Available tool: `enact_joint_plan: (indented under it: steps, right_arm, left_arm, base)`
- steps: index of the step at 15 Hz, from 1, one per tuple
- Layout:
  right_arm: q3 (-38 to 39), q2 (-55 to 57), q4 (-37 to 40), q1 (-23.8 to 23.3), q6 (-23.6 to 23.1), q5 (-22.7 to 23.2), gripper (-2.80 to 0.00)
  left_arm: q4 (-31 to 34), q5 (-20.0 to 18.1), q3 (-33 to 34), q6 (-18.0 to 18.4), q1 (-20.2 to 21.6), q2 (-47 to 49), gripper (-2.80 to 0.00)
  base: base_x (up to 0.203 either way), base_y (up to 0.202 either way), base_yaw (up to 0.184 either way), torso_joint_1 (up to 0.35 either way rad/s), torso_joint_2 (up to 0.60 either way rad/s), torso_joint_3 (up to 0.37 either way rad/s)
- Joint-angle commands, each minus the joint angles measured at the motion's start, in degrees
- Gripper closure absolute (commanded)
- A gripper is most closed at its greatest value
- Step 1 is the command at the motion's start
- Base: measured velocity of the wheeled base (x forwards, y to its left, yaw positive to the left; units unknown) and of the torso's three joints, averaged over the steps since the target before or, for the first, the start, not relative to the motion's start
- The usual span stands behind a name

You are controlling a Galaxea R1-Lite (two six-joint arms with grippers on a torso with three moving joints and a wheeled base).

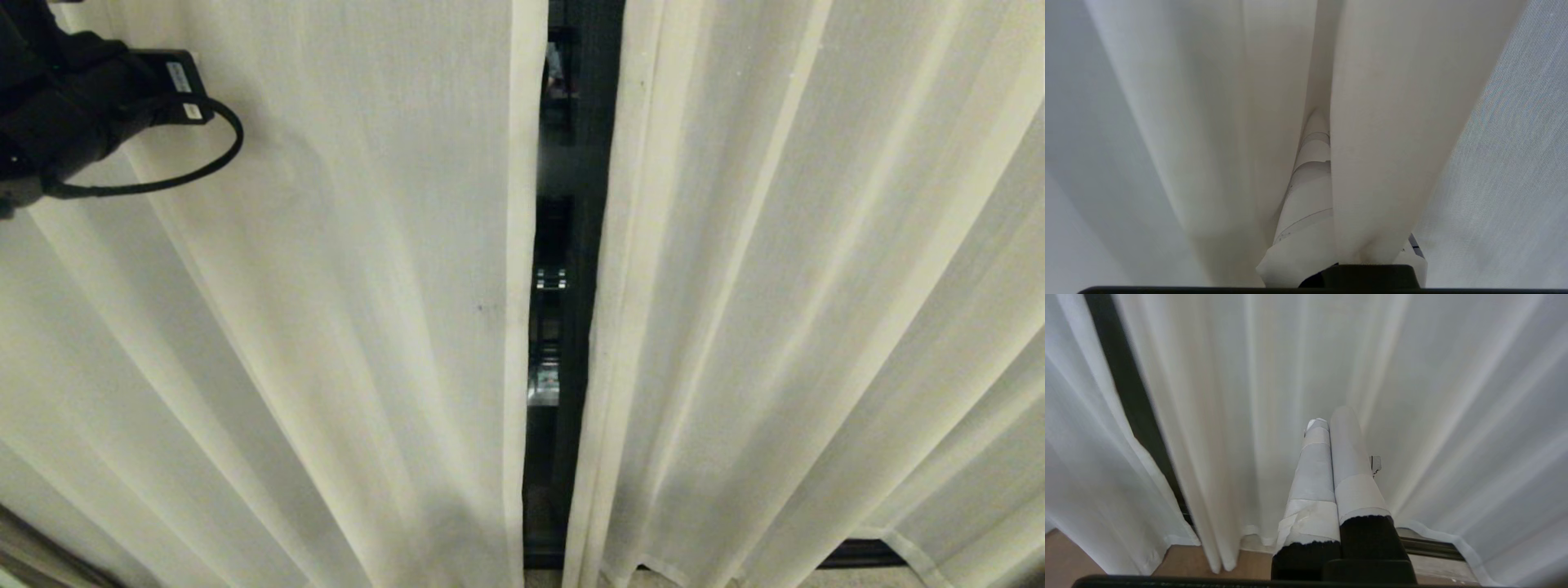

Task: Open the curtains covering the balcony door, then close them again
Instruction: Pull the inner curtains open on both sides

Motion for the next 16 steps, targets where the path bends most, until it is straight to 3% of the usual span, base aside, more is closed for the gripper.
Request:
enact_joint_plan:
  steps: [1,16]
  right_arm:
    - [0.01,0.09,0.00,0.01,-0.07,0.04,0.00]
    - [0.01,0.09,0.00,0.01,-0.07,0.04,0.00]
  left_arm:
    - [-0.16,0.09,0.13,0.05,0.03,-0.14,0.00]
    - [-0.16,0.09,1.32,-1.57,2.23,-1.54,0.00]
  base:
    - [0.000,0.190,-0.003,0.004,0.01,0.007]
    - [0.000,0.192,0.001,0.002,0.00,0.002]
